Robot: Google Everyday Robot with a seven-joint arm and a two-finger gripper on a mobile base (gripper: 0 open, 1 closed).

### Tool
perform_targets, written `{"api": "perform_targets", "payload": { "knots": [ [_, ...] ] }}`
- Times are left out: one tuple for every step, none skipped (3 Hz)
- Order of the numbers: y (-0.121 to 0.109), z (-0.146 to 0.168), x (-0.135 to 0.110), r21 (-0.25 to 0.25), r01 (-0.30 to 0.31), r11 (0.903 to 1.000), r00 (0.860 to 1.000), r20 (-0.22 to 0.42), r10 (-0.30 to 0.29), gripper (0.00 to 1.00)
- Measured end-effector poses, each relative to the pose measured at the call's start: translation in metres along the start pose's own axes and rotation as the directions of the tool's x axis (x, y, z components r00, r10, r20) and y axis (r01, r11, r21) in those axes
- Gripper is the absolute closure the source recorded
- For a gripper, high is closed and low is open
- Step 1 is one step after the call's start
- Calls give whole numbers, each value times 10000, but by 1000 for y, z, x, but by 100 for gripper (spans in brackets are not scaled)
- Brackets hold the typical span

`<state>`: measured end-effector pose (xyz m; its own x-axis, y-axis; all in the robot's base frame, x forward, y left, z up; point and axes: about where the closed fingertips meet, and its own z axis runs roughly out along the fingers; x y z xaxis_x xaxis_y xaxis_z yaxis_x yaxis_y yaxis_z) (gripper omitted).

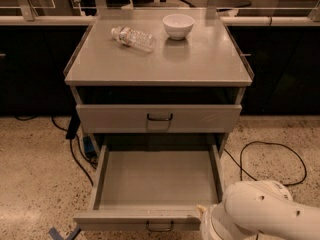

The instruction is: Close middle drawer

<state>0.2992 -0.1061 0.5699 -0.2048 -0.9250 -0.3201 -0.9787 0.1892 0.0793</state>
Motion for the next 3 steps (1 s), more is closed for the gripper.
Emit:
{"api": "perform_targets", "payload": {
  "knots": [
    [6,22,7,-639,182,9978,9997,172,-172,0],
    [9,35,13,-1285,661,9895,9971,465,-606,0],
    [10,37,13,-1367,815,9873,9959,506,-752,0]
  ]
}}
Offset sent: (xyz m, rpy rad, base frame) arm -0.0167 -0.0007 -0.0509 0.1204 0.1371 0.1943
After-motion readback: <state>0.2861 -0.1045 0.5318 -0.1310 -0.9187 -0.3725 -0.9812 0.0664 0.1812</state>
